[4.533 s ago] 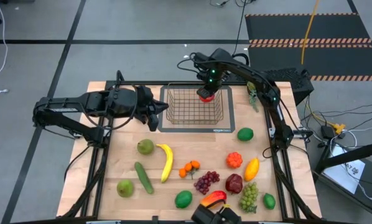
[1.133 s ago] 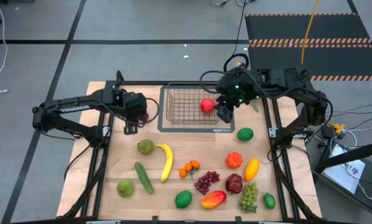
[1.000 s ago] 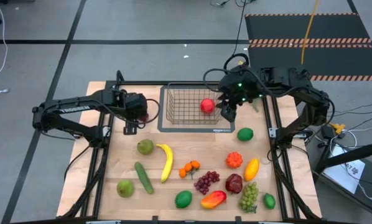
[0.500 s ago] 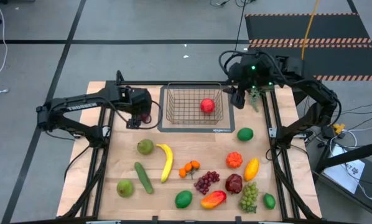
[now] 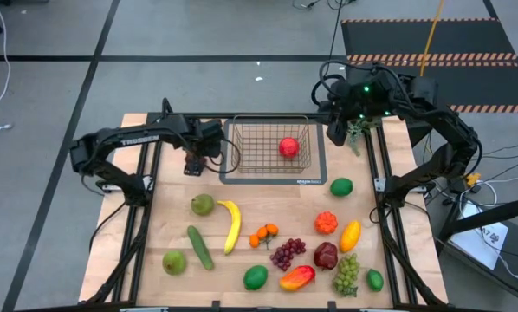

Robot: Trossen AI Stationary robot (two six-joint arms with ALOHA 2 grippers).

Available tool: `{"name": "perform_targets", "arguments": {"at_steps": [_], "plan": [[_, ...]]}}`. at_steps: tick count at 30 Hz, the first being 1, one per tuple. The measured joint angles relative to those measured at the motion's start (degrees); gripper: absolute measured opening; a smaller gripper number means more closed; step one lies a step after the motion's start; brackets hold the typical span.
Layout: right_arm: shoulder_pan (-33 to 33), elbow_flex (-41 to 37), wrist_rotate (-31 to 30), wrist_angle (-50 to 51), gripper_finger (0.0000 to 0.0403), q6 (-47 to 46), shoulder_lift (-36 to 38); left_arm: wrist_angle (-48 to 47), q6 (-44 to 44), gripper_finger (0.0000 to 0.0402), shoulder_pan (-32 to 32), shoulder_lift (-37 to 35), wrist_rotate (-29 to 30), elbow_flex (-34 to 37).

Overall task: Build produce basket
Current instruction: Put the top dark red apple into the brown wire basket

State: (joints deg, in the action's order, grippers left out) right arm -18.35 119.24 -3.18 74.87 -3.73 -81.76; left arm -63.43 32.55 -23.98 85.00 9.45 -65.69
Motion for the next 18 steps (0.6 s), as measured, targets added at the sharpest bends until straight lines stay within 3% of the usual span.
{"name": "perform_targets", "arguments": {"at_steps": [4, 7, 12, 18], "plan": [[0.5, 0.0, 0.3, 0.3, 0.0160, -3.4, 0.0, 4.4, 4.1, 0.0395, -0.4, 2.5, 6.6, 0.0], [0.9, 0.0, 0.5, -0.1, 0.0160, -5.9, 0.0, 5.4, 5.1, 0.0395, -0.3, 4.0, 8.4, 0.0], [1.2, 0.0, 1.9, -0.8, 0.0160, -7.8, 0.0, 3.4, 1.8, 0.0395, -0.9, 5.0, 5.5, 0.0], [1.2, 0.0, 1.9, -1.0, 0.0160, -8.5, 0.0, 2.7, 5.8, 0.0395, -1.9, 4.9, 2.6, 0.7]]}}
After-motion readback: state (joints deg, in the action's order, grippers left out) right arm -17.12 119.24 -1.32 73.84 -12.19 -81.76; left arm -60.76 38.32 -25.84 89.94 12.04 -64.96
